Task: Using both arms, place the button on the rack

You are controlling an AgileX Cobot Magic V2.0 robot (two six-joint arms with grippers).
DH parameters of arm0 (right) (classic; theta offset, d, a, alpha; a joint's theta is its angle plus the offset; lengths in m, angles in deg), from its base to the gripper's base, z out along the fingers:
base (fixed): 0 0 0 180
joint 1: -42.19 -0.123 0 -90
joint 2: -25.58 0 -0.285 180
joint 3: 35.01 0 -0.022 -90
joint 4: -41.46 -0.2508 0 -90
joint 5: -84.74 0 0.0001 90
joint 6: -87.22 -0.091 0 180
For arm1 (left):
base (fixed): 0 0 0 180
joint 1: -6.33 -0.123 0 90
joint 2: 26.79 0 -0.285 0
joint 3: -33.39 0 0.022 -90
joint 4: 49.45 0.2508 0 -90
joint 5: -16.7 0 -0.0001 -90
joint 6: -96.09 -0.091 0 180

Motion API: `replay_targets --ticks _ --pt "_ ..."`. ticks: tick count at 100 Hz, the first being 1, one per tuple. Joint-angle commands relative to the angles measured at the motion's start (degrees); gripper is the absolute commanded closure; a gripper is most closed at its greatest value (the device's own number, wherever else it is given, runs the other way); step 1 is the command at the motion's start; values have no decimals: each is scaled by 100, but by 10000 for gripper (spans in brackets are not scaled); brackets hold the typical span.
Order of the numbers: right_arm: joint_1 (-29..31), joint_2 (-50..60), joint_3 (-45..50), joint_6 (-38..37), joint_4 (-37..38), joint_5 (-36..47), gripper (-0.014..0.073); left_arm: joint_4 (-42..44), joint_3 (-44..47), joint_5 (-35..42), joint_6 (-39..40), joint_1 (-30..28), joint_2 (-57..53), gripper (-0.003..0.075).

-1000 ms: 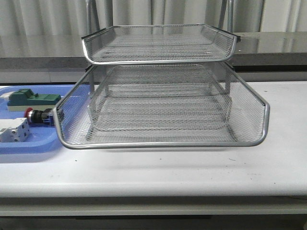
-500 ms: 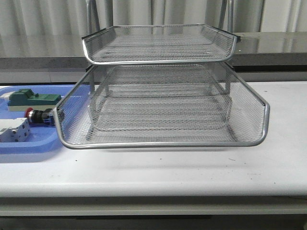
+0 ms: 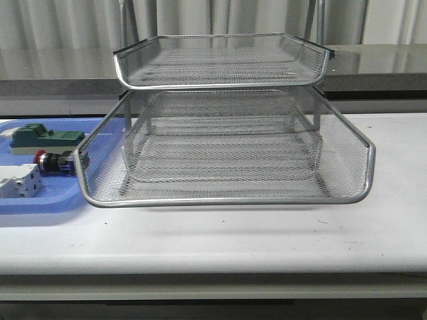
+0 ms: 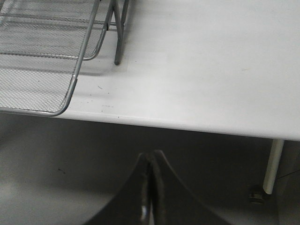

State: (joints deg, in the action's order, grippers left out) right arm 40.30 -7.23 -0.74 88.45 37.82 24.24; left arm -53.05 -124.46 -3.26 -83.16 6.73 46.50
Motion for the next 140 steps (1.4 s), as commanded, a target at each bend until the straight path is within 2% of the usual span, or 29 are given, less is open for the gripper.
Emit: replay_targets --ticks 1,35,44,54,55,56,66,71,78,95,106,118,130,140 --pt "20 -45 -178 12 4 316 664 -13 -652 -92 -183 -10 483 740" --pt "20 -45 -178 12 4 316 664 -13 -2052 -892 -1455 54 2143 739" --pt "20 -45 -178 12 4 316 664 -13 -2223 -1023 -1872 119 2365 705" --pt "20 -45 -178 12 0 316 664 -13 -2254 -1060 -2396 194 2473 572" --pt "20 -45 -178 12 0 316 664 -13 -2254 -1060 -2456 206 2485 531" --pt "20 -45 -178 12 0 316 664 -13 -2254 -1073 -2488 206 2499 531" --pt "20 -45 -178 12 0 316 664 -13 -2254 -1108 -2661 216 2569 287" --pt "20 -45 -178 12 0 316 664 -13 -2254 -1108 -2661 216 2619 193" --pt "20 -45 -178 12 0 316 664 -13 -2254 -1108 -2661 216 2672 128" --pt "20 -45 -178 12 0 316 664 -71 -2254 -1098 -2661 216 2763 150" --pt "20 -45 -178 12 0 316 664 -665 -2254 -1268 -2661 216 2803 159" --pt "20 -45 -178 12 0 316 664 -620 -2254 -1350 -2713 254 2836 159" --pt "20 -45 -178 12 0 316 664 -620 -2474 -1769 -3185 254 3039 159" --pt "20 -45 -178 12 0 316 664 -620 -2953 -2513 -3457 254 3411 159"
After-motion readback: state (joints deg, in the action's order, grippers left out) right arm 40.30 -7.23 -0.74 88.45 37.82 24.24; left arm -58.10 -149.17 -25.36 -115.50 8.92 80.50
